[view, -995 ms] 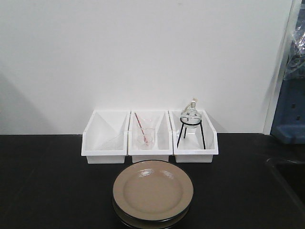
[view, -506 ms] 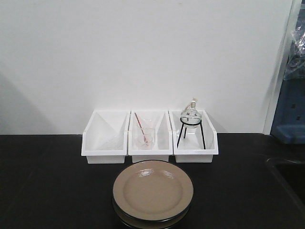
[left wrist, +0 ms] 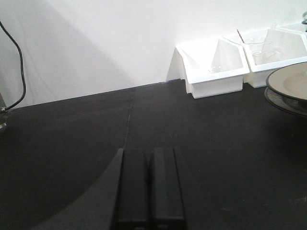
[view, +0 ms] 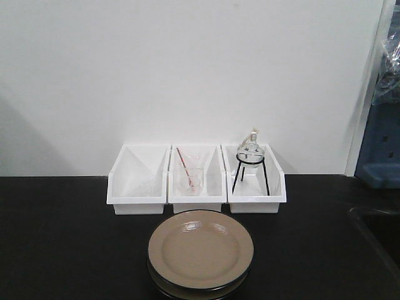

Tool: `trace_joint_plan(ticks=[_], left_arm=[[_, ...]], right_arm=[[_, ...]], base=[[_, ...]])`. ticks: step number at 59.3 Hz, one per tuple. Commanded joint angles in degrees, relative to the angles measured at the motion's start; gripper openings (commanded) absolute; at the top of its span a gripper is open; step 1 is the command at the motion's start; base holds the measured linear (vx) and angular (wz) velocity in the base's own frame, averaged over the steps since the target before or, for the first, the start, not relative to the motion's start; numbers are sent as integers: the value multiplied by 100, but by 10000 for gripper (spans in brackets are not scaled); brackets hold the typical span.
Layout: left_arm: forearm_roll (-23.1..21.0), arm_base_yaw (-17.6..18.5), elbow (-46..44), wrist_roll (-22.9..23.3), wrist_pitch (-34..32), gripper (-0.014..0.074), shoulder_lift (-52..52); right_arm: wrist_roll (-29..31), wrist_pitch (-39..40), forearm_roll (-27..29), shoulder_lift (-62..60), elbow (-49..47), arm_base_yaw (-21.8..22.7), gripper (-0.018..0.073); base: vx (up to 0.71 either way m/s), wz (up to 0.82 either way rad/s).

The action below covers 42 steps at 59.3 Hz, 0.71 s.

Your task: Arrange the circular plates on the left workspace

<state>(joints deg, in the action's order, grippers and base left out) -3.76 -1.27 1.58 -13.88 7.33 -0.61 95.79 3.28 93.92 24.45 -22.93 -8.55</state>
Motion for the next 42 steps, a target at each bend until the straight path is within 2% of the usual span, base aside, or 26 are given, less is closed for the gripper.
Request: trace_joint_plan(ticks=[1,4,6,9,12,15,16,20,23,28,31,33,38,42], left_arm=[[-19,23,64,63,-445,1,-91],[-19,23,64,63,-445,1,-91],[-19,23,64,63,-445,1,-91],[-19,23,64,63,-445,2,-91],[-19,23,64,63,-445,2,-91],[-19,23,64,63,-445,2,-91],[-19,23,64,63,-445,2,-91],[-19,23,64,63,-445,2,-91],[-19,23,64,63,-445,2,-91],[-19,23,64,63,-445,2,-91],[-19,23,64,63,-445,2,-91],[-19,23,64,63,-445,2,-91],[-19,23,64,63,-440,2,-91],[-19,23,64,63,-440,2,-91]], right_arm=[[-9,-26,-84,34,-167,25,0],[-185,-59,-241,55,-167,25,0],[-480,-170,-580,78,-167,25,0],[-1303,-370,-1621,108,-167,25,0],[-2556,-608,-3072,138,-167,25,0],[-3742,-725,-4224,172,-167,25,0],[-4377,-763,-4805,192,-167,25,0],[-6512,-887,-6520,270,-167,25,0],[-7847,-1010,-7875,327,-167,25,0],[-9478,-1232,-9338,345,-167,25,0],[-10102,-1306,-9819,326,-166,25,0],[-10292,-1334,-10053,288,-130,25,0],[-10140,-933,-10108,81,174,30,0],[-9698,-245,-9876,-188,734,44,0]], base=[[0,0],[0,0],[0,0],[0,0],[0,0],[0,0],[0,0],[0,0],[0,0],[0,0],[0,0],[0,0],[0,0],[0,0]])
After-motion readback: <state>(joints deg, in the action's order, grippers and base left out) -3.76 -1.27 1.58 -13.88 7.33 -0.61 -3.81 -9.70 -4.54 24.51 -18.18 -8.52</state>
